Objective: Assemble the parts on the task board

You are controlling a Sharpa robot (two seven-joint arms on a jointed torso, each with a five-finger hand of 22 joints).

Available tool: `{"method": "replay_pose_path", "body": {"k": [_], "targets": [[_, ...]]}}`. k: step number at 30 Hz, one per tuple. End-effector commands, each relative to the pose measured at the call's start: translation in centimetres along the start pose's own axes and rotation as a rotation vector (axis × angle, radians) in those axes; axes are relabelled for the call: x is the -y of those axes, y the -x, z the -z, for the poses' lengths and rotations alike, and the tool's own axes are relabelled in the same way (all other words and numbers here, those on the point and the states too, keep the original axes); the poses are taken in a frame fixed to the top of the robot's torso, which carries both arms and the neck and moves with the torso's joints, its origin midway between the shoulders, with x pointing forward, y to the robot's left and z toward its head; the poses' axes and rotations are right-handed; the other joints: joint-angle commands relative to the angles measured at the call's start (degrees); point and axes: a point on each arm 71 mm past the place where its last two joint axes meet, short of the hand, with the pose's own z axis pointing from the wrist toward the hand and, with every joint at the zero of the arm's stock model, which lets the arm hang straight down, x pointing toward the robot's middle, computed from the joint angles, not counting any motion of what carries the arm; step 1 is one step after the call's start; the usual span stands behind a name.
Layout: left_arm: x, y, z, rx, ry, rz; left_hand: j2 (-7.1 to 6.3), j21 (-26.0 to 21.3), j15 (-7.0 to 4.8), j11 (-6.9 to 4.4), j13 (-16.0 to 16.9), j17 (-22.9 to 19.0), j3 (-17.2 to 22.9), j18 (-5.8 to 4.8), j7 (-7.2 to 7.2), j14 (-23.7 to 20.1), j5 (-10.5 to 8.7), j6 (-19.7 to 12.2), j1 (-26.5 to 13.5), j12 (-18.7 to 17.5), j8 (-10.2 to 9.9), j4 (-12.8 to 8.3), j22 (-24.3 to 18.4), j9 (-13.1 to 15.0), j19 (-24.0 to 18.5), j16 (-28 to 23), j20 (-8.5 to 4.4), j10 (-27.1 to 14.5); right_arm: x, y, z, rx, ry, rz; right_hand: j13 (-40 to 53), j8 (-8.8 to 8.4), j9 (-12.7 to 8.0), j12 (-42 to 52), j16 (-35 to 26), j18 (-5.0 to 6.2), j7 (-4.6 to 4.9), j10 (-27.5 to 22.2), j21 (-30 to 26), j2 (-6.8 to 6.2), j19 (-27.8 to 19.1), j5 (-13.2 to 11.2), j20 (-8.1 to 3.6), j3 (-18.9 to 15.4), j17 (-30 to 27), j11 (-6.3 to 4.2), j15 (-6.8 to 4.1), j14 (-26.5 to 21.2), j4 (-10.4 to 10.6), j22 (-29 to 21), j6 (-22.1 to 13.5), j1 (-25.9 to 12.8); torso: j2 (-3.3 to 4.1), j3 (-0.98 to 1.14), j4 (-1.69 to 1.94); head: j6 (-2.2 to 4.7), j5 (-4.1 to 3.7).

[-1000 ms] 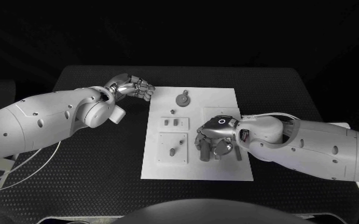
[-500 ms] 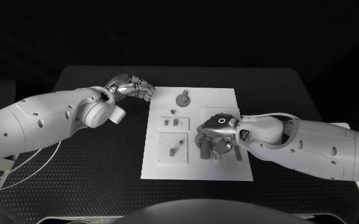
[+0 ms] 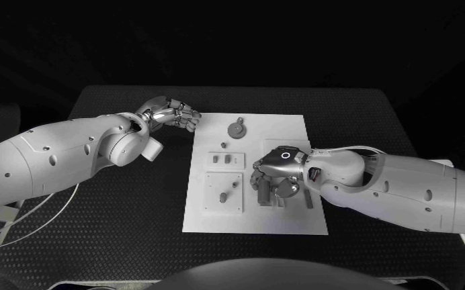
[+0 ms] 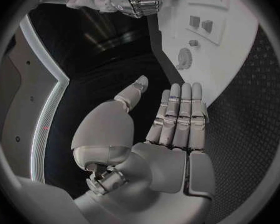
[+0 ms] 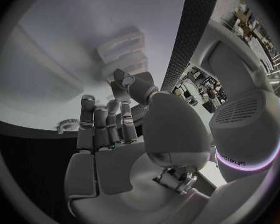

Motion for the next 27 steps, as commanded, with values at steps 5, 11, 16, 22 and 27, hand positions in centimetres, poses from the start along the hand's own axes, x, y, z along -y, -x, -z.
{"method": "replay_pose_path", "body": {"k": [5, 11, 16, 22, 27], "targets": [[0.1, -0.2, 0.0, -0.016, -0.006, 0.005, -0.30, -0.1, 0.18, 0.01, -0.1, -0.1, 0.0, 1.12, 0.04, -0.4, 0.03, -0.4, -0.2, 0.2, -0.3, 0.3, 0.1, -0.1, -0.5, 0.0, 0.02, -0.3, 0.1, -0.4, -0.1, -0.020, -0.003, 0.016, -0.4, -0.83, -0.4, 0.3, 0.2, -0.05, 4.98, -0.8, -0.4, -0.08, -0.6, 0.2, 0.12, 1.2, -0.3, 0.24, 0.12, -0.7, 0.0, 0.3, 3.9, 1.4, 0.01, 0.01, 0.00, -0.05, 0.09], [0.1, -0.2, 0.0, -0.016, -0.005, 0.005, -0.31, -0.1, 0.18, 0.02, -0.1, -0.1, 0.0, 1.12, 0.04, -0.4, 0.03, -0.5, -0.2, 0.2, -0.3, 0.3, 0.1, -0.1, -0.5, 0.0, 0.03, -0.3, 0.2, -0.6, 0.0, -0.033, -0.005, 0.011, -0.6, -0.92, -0.5, 0.3, 0.1, -0.05, 4.98, -1.1, -0.6, -0.20, -1.0, 0.2, 0.27, 1.5, -0.6, 0.36, 0.25, -1.2, 0.0, 0.3, 3.9, 1.8, -0.01, -0.01, -0.05, -0.12, 0.10], [0.1, -0.1, 0.0, -0.015, -0.004, 0.005, -0.33, -0.1, 0.18, 0.03, -0.1, -0.1, 0.0, 1.12, 0.05, -0.4, 0.03, -0.5, -0.2, 0.2, -0.3, 0.3, 0.1, -0.1, -0.5, 0.0, 0.03, -0.3, 0.5, -0.8, 0.3, -0.036, -0.016, 0.012, -0.7, -0.73, -0.4, 0.4, 0.2, -0.05, 4.87, -1.3, -0.6, -0.04, -1.2, 0.2, 0.36, 1.8, -0.7, 0.41, 0.33, -1.3, 0.0, 0.4, 4.3, 2.2, -0.01, 0.02, -0.04, -0.12, 0.11], [0.1, -0.2, 0.0, -0.017, -0.004, 0.005, -0.34, -0.1, 0.18, 0.03, -0.1, -0.1, 0.0, 1.13, 0.06, -0.4, 0.03, -0.5, -0.2, 0.2, -0.3, 0.3, 0.1, -0.1, -0.5, 0.0, 0.03, -0.3, 0.8, -0.9, 0.4, -0.039, -0.027, 0.017, -0.9, -0.90, -0.5, 0.5, 0.3, -0.05, 4.91, -1.4, -0.6, -0.47, -1.3, 0.2, 0.45, 2.0, -0.8, 0.48, 0.42, -1.5, 0.0, 0.4, 4.1, 2.6, 0.00, 0.03, -0.06, -0.12, 0.11], [0.1, -0.1, 0.0, -0.016, -0.003, 0.004, -0.33, -0.1, 0.18, 0.04, -0.1, -0.1, 0.0, 1.13, 0.06, -0.4, 0.03, -0.5, -0.2, 0.2, -0.3, 0.3, 0.1, -0.1, -0.5, 0.0, 0.03, -0.3, 1.1, -1.0, 0.6, -0.046, -0.040, 0.016, -1.2, -2.71, -1.3, 0.8, 0.6, -0.05, 4.80, -2.2, -0.8, -0.84, -1.6, 0.2, 0.77, 2.3, -1.1, 0.81, 0.74, -2.2, 0.0, 0.5, 1.0, 3.1, 0.00, 0.04, -0.06, -0.11, 0.08]]}}
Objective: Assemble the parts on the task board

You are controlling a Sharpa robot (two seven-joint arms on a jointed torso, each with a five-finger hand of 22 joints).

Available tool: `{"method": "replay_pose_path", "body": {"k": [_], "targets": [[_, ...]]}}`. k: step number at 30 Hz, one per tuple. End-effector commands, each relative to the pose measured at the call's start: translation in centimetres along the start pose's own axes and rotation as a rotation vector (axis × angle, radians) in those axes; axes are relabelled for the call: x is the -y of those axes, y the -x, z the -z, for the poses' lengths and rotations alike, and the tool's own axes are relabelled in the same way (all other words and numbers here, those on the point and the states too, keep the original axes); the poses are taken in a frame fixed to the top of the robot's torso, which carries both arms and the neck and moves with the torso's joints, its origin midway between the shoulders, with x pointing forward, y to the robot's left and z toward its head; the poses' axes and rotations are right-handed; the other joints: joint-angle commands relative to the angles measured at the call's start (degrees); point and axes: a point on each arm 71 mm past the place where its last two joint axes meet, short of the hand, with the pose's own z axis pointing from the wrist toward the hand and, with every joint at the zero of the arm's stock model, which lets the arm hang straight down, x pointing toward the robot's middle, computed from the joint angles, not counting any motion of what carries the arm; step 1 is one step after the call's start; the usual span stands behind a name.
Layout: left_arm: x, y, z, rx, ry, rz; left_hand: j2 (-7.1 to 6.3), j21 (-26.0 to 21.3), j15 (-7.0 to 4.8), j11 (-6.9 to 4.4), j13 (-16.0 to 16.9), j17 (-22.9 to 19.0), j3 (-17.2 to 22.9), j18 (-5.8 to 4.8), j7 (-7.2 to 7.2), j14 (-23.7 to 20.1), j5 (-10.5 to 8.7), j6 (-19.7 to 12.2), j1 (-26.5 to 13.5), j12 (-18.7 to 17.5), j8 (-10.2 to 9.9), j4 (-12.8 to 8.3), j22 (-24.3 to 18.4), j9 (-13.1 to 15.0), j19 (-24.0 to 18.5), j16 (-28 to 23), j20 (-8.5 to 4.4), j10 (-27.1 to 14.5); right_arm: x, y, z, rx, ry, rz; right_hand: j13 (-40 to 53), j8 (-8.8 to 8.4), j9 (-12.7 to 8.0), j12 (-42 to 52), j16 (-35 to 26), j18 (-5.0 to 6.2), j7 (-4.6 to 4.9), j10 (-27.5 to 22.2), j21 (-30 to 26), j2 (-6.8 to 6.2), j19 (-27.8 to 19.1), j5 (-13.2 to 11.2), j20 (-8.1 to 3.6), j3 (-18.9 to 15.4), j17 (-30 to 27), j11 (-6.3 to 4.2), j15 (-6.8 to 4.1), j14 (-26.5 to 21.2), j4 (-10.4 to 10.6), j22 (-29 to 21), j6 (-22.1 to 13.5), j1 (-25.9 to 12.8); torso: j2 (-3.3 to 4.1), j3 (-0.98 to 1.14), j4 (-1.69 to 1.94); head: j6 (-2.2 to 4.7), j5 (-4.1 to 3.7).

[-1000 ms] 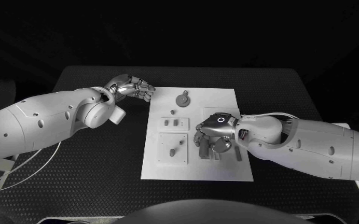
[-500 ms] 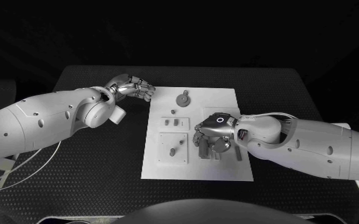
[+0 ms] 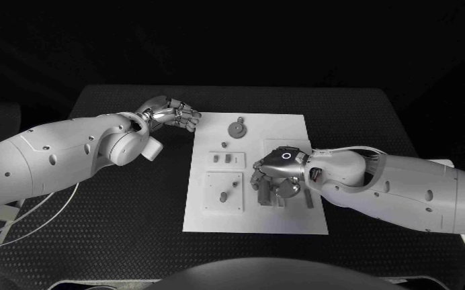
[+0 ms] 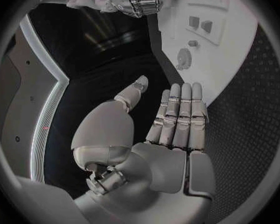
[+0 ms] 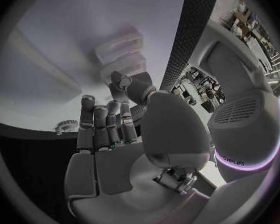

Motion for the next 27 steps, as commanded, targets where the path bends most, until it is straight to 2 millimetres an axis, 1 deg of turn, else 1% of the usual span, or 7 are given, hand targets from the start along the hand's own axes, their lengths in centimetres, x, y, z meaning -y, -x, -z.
{"method": "replay_pose_path", "body": {"k": [1, 10, 13, 17, 23, 25, 27], "targets": [[0.1, -0.2, 0.0, -0.016, -0.007, 0.004, -0.34, -0.1, 0.18, 0.04, -0.1, -0.1, 0.0, 1.13, 0.04, -0.4, 0.03, -0.6, -0.2, 0.2, -0.3, 0.3, 0.1, 0.0, -0.5, 0.0, 0.03, -0.3, 1.1, -0.8, 0.5, -0.043, -0.053, 0.021, -0.3, -1.09, -0.7, 0.3, 0.3, -0.04, 3.38, -0.6, -0.3, -0.10, -0.5, 0.1, 0.07, 0.4, -0.1, 0.09, -0.04, -0.6, -0.1, 0.5, 2.3, 0.6, 0.01, 0.01, 0.00, -0.01, -0.04], [0.1, -0.2, 0.0, -0.016, -0.006, 0.004, -0.35, -0.1, 0.18, 0.05, -0.1, -0.1, 0.0, 1.13, 0.06, -0.4, 0.03, -0.6, -0.2, 0.2, -0.3, 0.3, 0.1, 0.0, -0.5, 0.0, 0.03, -0.4, 1.7, -1.0, 0.7, -0.041, -0.082, 0.025, -0.6, -2.22, -1.3, 0.6, 0.5, -0.04, 3.41, -1.3, -0.5, -0.85, -0.6, 0.1, 0.22, 0.3, -0.4, 0.47, 0.29, -1.3, -0.1, 0.4, 0.0, 0.7, 0.00, 0.00, 0.03, -0.01, -0.25], [0.1, -0.2, 0.0, -0.017, -0.006, 0.004, -0.35, -0.1, 0.18, 0.06, -0.1, -0.1, 0.0, 1.13, 0.06, -0.4, 0.03, -0.6, -0.2, 0.2, -0.3, 0.3, 0.1, 0.0, -0.5, 0.0, 0.03, -0.4, 2.0, -1.1, 0.8, -0.050, -0.095, 0.029, -0.8, -3.23, -1.9, 0.7, 0.6, -0.04, 3.09, -1.8, -0.6, -1.27, -0.6, 0.1, 0.30, 0.2, -0.6, 0.73, 0.50, -1.7, -0.1, 0.4, -2.1, 0.7, 0.00, -0.01, 0.03, -0.03, -0.31], [0.1, -0.1, 0.0, -0.015, -0.005, 0.003, -0.35, -0.1, 0.18, 0.06, -0.1, -0.1, 0.0, 1.13, 0.06, -0.4, 0.03, -0.6, -0.2, 0.2, -0.3, 0.3, 0.1, 0.0, -0.5, 0.0, 0.03, -0.4, 2.0, -1.1, 0.9, -0.050, -0.096, 0.029, -0.9, -3.51, -2.2, 0.8, 0.5, -0.04, 3.07, -2.2, -0.8, -1.65, -0.9, 0.2, 0.38, 0.4, -0.9, 0.95, 0.68, -2.1, -0.1, 0.3, -2.9, 1.0, 0.02, -0.01, 0.03, -0.07, -0.34], [0.1, -0.2, 0.0, -0.016, -0.006, 0.003, -0.35, -0.1, 0.18, 0.06, -0.2, -0.1, 0.0, 1.14, 0.07, -0.4, 0.03, -0.6, -0.2, 0.2, -0.3, 0.3, 0.1, 0.0, -0.5, 0.0, 0.03, -0.4, 2.2, -1.2, 1.1, -0.046, -0.110, 0.031, -1.2, -4.28, -2.8, 1.0, 0.7, -0.04, 2.43, -2.9, -1.0, -2.16, -0.9, 0.1, 0.55, 0.7, -1.2, 1.36, 1.07, -2.8, 0.0, 0.2, -5.1, 1.4, 0.01, -0.01, 0.03, -0.15, -0.47], [0.1, -0.1, 0.0, -0.015, -0.005, 0.003, -0.35, -0.1, 0.18, 0.06, -0.2, -0.1, 0.0, 1.14, 0.07, -0.4, 0.03, -0.6, -0.2, 0.2, -0.3, 0.3, 0.1, 0.0, -0.5, 0.0, 0.03, -0.4, 2.2, -1.2, 1.1, -0.047, -0.110, 0.031, -1.3, -4.77, -3.2, 1.1, 0.7, -0.04, 2.78, -3.1, -1.1, -2.25, -0.9, 0.1, 0.59, 0.7, -1.3, 1.50, 1.19, -3.0, 0.0, 0.2, -6.3, 1.3, 0.00, -0.01, 0.04, -0.17, -0.49], [0.1, -0.1, 0.0, -0.014, -0.006, 0.003, -0.36, -0.1, 0.18, 0.06, -0.2, -0.1, 0.0, 1.14, 0.07, -0.4, 0.03, -0.6, -0.2, 0.2, -0.3, 0.3, 0.1, 0.0, -0.5, 0.0, 0.03, -0.4, 2.2, -1.2, 1.1, -0.050, -0.110, 0.030, -1.4, -4.87, -3.2, 1.1, 0.8, -0.04, 2.81, -3.2, -1.1, -2.25, -0.8, 0.1, 0.60, 0.7, -1.3, 1.56, 1.24, -3.0, 0.0, 0.2, -6.7, 1.3, -0.01, -0.01, 0.03, -0.18, -0.50]]}}
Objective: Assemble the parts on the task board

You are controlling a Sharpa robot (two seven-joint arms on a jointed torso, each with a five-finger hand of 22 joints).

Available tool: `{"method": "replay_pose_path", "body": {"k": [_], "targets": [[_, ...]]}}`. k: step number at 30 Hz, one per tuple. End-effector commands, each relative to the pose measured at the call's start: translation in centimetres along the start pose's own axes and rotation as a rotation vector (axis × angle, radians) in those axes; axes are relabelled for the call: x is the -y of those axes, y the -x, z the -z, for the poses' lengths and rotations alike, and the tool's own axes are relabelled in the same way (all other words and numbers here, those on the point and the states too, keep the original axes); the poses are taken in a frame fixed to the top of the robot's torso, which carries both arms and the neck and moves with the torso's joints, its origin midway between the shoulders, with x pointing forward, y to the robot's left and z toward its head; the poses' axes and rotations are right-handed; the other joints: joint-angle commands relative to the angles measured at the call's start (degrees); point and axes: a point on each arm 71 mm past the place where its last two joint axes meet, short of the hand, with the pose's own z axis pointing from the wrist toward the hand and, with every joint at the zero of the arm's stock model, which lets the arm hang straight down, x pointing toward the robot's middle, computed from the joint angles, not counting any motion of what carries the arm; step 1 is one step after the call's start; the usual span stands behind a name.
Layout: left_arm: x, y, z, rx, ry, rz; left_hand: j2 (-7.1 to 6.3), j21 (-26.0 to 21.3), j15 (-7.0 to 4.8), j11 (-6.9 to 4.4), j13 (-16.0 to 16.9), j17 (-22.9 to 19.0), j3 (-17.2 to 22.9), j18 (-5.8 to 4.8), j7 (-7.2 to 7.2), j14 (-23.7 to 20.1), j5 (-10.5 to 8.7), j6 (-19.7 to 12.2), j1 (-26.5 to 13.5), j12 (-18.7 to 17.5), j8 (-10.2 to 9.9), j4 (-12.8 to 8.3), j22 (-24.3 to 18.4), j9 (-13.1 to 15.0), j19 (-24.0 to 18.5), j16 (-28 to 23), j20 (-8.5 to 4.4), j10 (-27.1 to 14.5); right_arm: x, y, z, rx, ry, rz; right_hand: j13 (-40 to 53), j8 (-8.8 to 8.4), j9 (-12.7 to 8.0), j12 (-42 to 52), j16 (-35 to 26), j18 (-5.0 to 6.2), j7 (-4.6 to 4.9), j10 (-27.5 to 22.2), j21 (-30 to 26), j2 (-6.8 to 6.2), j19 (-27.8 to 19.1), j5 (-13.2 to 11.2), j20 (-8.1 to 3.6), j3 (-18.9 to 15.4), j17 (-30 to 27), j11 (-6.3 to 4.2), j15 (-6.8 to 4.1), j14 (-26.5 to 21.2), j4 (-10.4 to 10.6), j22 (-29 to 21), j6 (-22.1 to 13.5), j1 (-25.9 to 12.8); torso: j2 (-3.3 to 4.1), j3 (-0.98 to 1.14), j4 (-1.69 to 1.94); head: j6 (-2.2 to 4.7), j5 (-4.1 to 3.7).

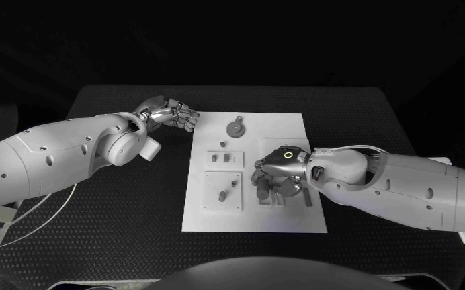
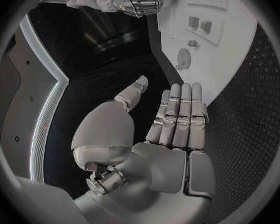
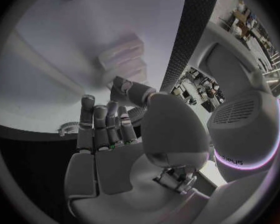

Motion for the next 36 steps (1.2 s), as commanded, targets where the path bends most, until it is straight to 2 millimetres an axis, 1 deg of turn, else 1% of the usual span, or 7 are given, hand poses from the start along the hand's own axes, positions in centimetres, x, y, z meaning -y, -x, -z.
{"method": "replay_pose_path", "body": {"k": [1, 22, 23, 24, 25, 26, 36], "targets": [[0.12, -0.16, -0.03, -0.014, -0.008, 0.003, -0.36, -0.1, 0.18, 0.06, -0.1, -0.1, 0.0, 1.14, -0.14, -0.4, 0.03, -0.4, -0.2, 0.2, -0.3, 0.3, 0.1, -0.1, -0.5, 0.0, 0.03, -0.4, 1.55, -0.74, 0.54, -0.041, -0.105, 0.036, -0.1, -0.23, -0.1, 0.3, 0.3, -0.04, 0.06, -0.3, -0.2, -0.42, -0.2, 0.3, -0.02, 0.1, -0.1, -0.04, -0.01, -0.6, -0.2, 0.2, -0.5, 0.0, 0.00, -0.01, -0.01, -0.07, -0.05], [0.09, -0.10, -0.02, -0.013, -0.007, 0.002, -0.39, -0.1, 0.17, 0.07, -0.1, -0.1, 0.0, 1.14, -0.13, -0.4, 0.03, -0.4, -0.2, 0.2, -0.3, 0.3, 0.1, 0.0, -0.5, 0.0, 0.03, -0.4, 1.22, -0.48, 0.82, -0.012, -0.106, 0.049, -0.4, -0.41, -0.5, 0.6, 0.5, -0.04, -0.59, -0.6, -0.3, -1.32, -0.1, 0.4, 0.04, 0.9, -0.4, 0.19, 0.25, -0.8, -0.1, 0.2, -2.0, 0.5, 0.00, -0.03, 0.00, -0.16, -0.15], [0.09, -0.10, -0.03, -0.013, -0.007, 0.002, -0.39, -0.1, 0.17, 0.07, -0.1, -0.1, 0.0, 1.14, -0.13, -0.4, 0.03, -0.4, -0.2, 0.2, -0.3, 0.3, 0.1, 0.0, -0.5, 0.0, 0.03, -0.4, 1.28, -0.50, 0.88, -0.012, -0.109, 0.048, -0.5, -0.76, -0.8, 0.6, 0.5, -0.04, -0.96, -0.6, -0.4, -1.63, 0.0, 0.4, 0.06, 1.3, -0.5, 0.23, 0.31, -0.9, 0.0, 0.1, -3.0, 0.6, 0.01, -0.02, 0.00, -0.16, -0.15], [0.09, -0.10, -0.02, -0.013, -0.007, 0.002, -0.39, -0.1, 0.17, 0.07, -0.1, -0.1, 0.0, 1.14, -0.13, -0.4, 0.03, -0.4, -0.2, 0.2, -0.3, 0.3, 0.1, 0.0, -0.5, 0.0, 0.03, -0.4, 1.32, -0.51, 0.93, -0.012, -0.111, 0.050, -0.6, -0.70, -0.9, 0.7, 0.6, -0.04, -0.96, -0.6, -0.4, -1.85, 0.0, 0.4, 0.08, 1.9, -0.6, 0.26, 0.35, -0.9, 0.0, 0.1, -3.1, 0.8, 0.01, -0.02, 0.01, -0.16, -0.17], [0.07, -0.06, 0.00, -0.012, -0.007, 0.001, -0.39, -0.1, 0.17, 0.06, -0.1, -0.1, 0.0, 1.14, -0.13, -0.4, 0.03, -0.4, -0.2, 0.2, -0.3, 0.3, 0.1, 0.0, -0.5, 0.0, 0.03, -0.4, 1.34, -0.51, 0.96, -0.011, -0.112, 0.051, -0.7, -0.50, -1.2, 0.8, 0.6, -0.04, -0.82, -0.6, -0.6, -2.90, 0.2, 0.5, 0.23, 4.5, -0.8, 0.34, 0.45, -0.9, 0.5, -0.1, -3.1, 1.3, 0.02, -0.01, 0.02, -0.15, -0.19], [0.06, -0.05, 0.01, -0.012, -0.007, 0.001, -0.39, -0.1, 0.17, 0.06, -0.1, -0.1, 0.0, 1.14, -0.13, -0.4, 0.03, -0.4, -0.2, 0.2, -0.3, 0.3, 0.1, 0.0, -0.5, 0.1, 0.03, -0.4, 1.34, -0.51, 1.00, -0.011, -0.113, 0.051, -0.9, -0.33, -1.3, 0.9, 0.7, -0.04, -1.00, -0.6, -0.6, -3.20, 0.4, 0.4, 0.27, 5.5, -0.9, 0.39, 0.51, -0.9, 0.5, 0.0, -3.2, 1.0, 0.02, -0.01, 0.02, -0.15, -0.19], [0.06, -0.05, 0.00, -0.012, -0.007, 0.001, -0.39, -0.1, 0.17, 0.06, -0.1, -0.1, 0.0, 1.14, -0.13, -0.4, 0.03, -0.5, -0.2, 0.3, -0.3, 0.3, 0.1, 0.0, -0.5, 0.1, 0.03, -0.4, 1.12, -0.46, 1.13, -0.010, -0.110, 0.052, -1.0, -0.12, -1.5, 1.0, 0.8, -0.04, -1.06, -0.6, -0.5, -3.27, 0.5, 0.4, 0.23, 6.2, -1.0, 0.41, 0.56, -0.9, 0.4, 0.0, -3.2, 0.8, -0.01, -0.01, 0.00, -0.11, -0.27]]}}
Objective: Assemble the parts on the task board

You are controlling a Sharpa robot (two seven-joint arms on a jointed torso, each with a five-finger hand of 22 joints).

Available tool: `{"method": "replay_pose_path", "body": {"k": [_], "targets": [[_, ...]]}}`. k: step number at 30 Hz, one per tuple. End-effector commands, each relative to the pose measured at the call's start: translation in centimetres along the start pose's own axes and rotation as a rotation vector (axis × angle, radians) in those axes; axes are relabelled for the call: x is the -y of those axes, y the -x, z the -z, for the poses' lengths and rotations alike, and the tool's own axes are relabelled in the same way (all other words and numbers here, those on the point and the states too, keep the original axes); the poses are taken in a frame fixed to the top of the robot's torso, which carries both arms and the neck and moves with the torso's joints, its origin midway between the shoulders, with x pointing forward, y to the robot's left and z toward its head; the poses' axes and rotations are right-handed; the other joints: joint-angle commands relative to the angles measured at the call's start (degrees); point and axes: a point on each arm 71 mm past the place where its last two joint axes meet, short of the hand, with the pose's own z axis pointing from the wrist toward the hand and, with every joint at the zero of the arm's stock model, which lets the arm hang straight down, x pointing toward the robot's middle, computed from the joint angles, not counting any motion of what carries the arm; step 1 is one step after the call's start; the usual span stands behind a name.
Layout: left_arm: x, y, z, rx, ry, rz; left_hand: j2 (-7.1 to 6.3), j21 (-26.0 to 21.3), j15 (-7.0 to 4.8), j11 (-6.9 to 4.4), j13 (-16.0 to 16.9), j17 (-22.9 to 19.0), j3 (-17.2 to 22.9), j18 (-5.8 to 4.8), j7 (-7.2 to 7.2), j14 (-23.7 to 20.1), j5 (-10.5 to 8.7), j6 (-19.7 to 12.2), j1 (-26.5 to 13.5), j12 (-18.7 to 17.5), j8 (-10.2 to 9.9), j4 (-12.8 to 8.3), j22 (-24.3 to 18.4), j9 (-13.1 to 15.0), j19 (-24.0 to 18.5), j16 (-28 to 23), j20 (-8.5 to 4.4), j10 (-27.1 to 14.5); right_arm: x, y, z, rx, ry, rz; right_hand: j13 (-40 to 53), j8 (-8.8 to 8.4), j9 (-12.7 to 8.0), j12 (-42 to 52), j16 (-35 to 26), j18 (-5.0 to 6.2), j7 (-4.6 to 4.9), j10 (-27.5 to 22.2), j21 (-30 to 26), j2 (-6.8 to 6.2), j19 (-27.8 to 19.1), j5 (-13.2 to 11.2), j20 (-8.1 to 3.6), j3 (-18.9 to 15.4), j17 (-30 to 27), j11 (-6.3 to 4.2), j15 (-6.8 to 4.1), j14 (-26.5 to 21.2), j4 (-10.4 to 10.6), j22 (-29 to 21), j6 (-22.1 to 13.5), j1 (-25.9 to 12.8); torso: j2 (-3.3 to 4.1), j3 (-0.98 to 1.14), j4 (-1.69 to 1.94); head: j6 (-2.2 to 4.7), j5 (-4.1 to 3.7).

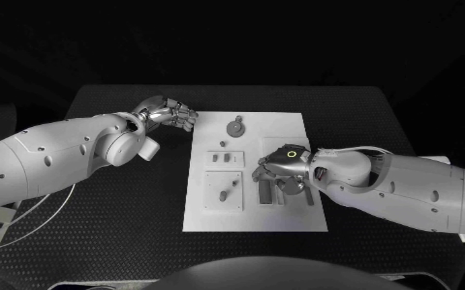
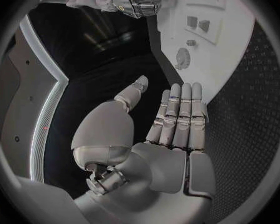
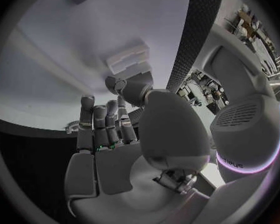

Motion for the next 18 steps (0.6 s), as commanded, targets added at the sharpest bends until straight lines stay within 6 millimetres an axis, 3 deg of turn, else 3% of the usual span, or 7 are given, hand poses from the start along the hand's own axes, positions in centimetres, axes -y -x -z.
{"method": "replay_pose_path", "body": {"k": [1, 8, 18], "targets": [[0.1, -0.1, 0.0, -0.013, -0.008, 0.002, -0.39, -0.1, -0.03, 0.06, -0.1, -0.1, 0.0, 1.14, -0.13, -0.2, 0.03, -0.5, -0.2, 0.3, -0.3, 0.3, 0.1, -0.1, -0.5, 0.1, 0.03, -0.4, 0.8, -0.3, 0.4, -0.022, -0.054, 0.029, -0.1, 0.27, 0.0, 0.3, 0.2, -0.01, 0.37, -0.2, 0.0, 0.02, 0.3, -0.3, 0.02, 0.4, -0.1, 0.01, -0.02, -0.3, -0.1, 0.0, 0.2, -0.4, -0.01, 0.00, 0.02, 0.04, -0.07], [0.1, -0.1, 0.0, -0.013, -0.008, 0.002, -0.40, -0.1, -0.03, 0.06, -0.1, -0.1, 0.0, 1.14, -0.13, -0.2, 0.03, -0.5, -0.2, 0.3, -0.2, 0.3, 0.1, 0.0, -0.5, 0.1, 0.03, -0.4, 0.8, -0.2, 0.9, -0.008, -0.056, 0.026, -0.1, 0.43, 0.0, 0.4, 0.3, -0.01, 0.44, -0.2, 0.0, 0.15, 0.4, -0.3, 0.00, 0.6, -0.1, 0.01, 0.00, -0.3, -0.1, 0.0, 0.3, -0.5, -0.01, -0.02, 0.03, 0.12, -0.15], [0.1, -0.2, 0.0, -0.013, -0.010, 0.001, -0.40, -0.1, -0.03, 0.06, -0.1, -0.1, 0.0, 1.15, -0.13, -0.2, 0.03, -0.5, -0.1, 0.3, -0.2, 0.3, 0.1, 0.0, -0.5, 0.1, 0.03, -0.4, 1.2, 1.9, 2.0, 0.087, -0.060, -0.027, -0.2, 0.91, -0.2, 0.8, 0.8, -0.01, 1.03, -0.1, 0.5, 0.26, 1.0, -0.3, -0.24, 0.8, -0.2, 0.01, -0.05, 0.2, -0.1, 0.2, 0.4, -1.4, -0.01, -0.02, 0.00, 0.67, -0.53]]}}
